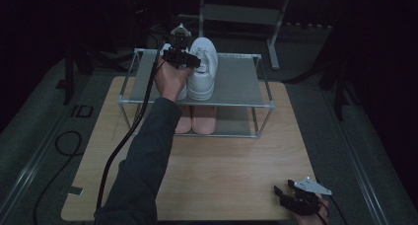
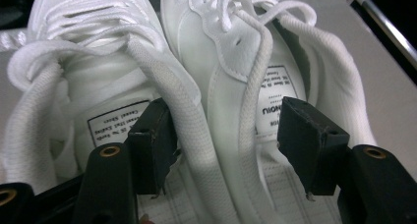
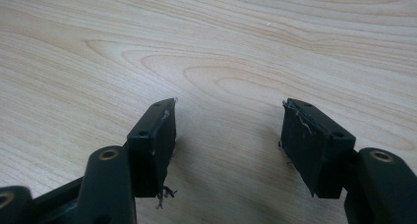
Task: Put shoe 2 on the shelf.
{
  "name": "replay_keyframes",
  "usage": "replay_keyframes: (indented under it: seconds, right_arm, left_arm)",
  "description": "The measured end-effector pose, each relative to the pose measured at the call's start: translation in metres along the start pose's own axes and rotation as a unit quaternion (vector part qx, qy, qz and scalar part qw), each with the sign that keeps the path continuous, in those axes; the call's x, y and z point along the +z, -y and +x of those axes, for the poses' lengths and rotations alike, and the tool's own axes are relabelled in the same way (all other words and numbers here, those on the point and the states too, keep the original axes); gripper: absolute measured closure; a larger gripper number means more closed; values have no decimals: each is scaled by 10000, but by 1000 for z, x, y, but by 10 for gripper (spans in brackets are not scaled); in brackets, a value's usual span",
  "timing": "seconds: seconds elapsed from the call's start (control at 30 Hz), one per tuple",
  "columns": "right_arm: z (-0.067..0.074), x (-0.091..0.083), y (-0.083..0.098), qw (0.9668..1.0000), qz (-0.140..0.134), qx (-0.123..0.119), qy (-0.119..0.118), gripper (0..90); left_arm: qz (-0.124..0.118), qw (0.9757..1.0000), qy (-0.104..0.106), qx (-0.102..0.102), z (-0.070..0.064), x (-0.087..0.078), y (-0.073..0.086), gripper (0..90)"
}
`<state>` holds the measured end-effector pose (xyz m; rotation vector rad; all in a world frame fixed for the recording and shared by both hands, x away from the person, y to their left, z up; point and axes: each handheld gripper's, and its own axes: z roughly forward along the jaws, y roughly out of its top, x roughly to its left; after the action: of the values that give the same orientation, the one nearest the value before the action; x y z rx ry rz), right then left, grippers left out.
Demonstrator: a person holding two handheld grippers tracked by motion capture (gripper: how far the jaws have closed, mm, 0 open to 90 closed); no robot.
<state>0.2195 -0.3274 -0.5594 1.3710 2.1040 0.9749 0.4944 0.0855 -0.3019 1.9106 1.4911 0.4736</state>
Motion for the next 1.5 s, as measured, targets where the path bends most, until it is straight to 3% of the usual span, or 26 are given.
replay_keyframes:
  seconds: [0.37,0.87,1.1,1.5]
  right_arm:
    - [0,0,0,10000,0,-1,-1,375]
    - [0,0,0,10000,-7,-6,1,375]
    - [0,0,0,10000,-10,-10,1,375]
    - [0,0,0,10000,-10,-8,0,375]
  left_arm:
    - [-51,9992,7,391,3,-10,2,459]
    - [-335,9983,34,480,11,-28,2,526]
    - [-336,9982,-62,486,14,-31,2,556]
    - [-335,9979,-47,550,20,-35,7,549]
